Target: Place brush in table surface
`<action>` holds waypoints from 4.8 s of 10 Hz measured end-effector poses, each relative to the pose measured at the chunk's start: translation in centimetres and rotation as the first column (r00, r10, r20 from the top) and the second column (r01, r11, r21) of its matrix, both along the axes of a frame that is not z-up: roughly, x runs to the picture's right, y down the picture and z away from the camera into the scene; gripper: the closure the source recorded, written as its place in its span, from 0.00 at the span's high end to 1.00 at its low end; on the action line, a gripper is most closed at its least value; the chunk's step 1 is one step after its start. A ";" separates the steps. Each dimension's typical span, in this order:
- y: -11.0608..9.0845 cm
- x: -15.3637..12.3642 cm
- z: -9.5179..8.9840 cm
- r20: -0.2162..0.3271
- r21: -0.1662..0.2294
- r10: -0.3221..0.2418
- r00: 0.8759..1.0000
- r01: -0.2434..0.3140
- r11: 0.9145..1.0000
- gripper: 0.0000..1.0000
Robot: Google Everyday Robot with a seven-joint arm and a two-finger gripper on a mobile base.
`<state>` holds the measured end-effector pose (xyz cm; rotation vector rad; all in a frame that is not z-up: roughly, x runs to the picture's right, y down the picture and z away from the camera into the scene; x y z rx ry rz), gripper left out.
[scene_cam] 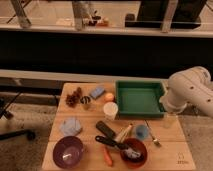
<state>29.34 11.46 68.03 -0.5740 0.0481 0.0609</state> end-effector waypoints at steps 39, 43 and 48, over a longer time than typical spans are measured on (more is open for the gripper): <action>0.4 0.0 -0.1 0.024 -0.004 0.013 1.000 -0.012 1.000 0.80; 0.9 -0.4 -0.4 0.075 -0.015 0.039 0.996 -0.038 0.999 0.80; 2.8 -1.4 -1.8 0.122 -0.025 0.074 0.990 -0.072 0.997 0.80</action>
